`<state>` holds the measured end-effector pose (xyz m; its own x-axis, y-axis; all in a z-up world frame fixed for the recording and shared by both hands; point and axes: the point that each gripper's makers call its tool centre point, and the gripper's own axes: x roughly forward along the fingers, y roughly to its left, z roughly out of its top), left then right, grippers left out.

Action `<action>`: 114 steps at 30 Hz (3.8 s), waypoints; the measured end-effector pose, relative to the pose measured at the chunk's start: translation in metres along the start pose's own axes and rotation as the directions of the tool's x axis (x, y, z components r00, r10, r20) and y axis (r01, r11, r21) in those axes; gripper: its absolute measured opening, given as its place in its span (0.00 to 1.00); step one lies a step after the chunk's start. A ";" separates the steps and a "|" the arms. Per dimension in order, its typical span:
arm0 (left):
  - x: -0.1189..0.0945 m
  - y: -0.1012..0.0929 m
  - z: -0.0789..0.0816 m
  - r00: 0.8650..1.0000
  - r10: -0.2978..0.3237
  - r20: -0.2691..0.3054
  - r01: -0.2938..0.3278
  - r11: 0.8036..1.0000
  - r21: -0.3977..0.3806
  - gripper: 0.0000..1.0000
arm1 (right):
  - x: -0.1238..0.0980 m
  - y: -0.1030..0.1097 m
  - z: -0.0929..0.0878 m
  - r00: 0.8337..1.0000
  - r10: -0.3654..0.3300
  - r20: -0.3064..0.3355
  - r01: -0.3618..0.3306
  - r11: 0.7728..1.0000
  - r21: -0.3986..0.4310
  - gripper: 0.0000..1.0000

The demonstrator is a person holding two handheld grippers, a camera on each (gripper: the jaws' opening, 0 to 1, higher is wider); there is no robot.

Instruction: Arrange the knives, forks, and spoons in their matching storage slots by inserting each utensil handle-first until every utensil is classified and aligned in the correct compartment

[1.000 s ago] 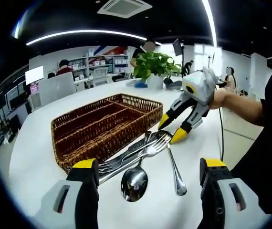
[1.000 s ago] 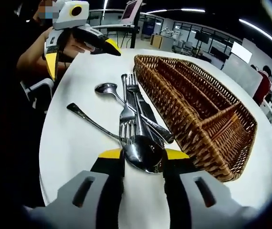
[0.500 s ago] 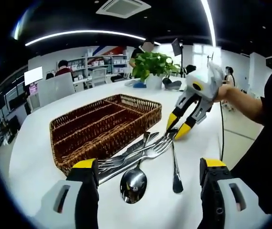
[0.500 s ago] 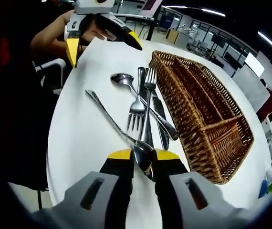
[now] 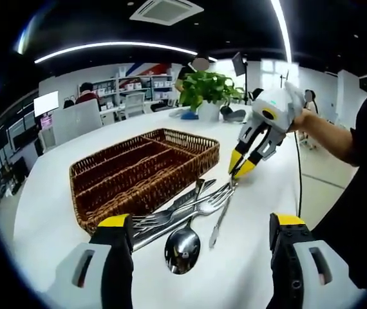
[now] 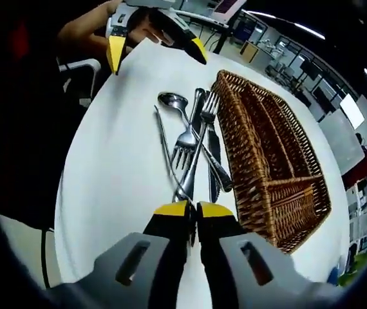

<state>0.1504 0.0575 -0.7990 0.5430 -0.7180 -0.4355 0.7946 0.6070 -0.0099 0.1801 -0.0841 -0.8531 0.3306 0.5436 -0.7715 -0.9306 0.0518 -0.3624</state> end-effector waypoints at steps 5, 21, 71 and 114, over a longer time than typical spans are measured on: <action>-0.001 0.002 0.000 1.000 0.004 0.001 -0.004 1.000 0.001 0.89 | 0.000 -0.001 -0.001 1.000 0.018 0.007 -0.018 1.000 -0.009 0.01; -0.001 0.003 0.003 1.000 0.003 0.007 -0.003 1.000 0.005 0.90 | -0.011 0.007 0.005 0.998 0.045 0.048 -0.047 0.998 0.043 0.01; -0.035 0.042 0.022 0.988 0.117 0.105 -0.111 0.992 -0.059 0.99 | -0.022 -0.163 0.069 0.979 -0.144 0.147 0.131 0.987 0.096 0.00; -0.034 0.066 0.023 0.982 0.173 0.074 -0.169 0.984 -0.063 0.99 | 0.083 -0.266 0.041 0.990 -0.134 0.031 0.127 0.977 0.171 0.01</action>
<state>0.1905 0.1136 -0.7645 0.6908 -0.6253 -0.3630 0.6732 0.7395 0.0073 0.4481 -0.0181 -0.7989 0.4473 0.5578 -0.6991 -0.8942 0.2629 -0.3624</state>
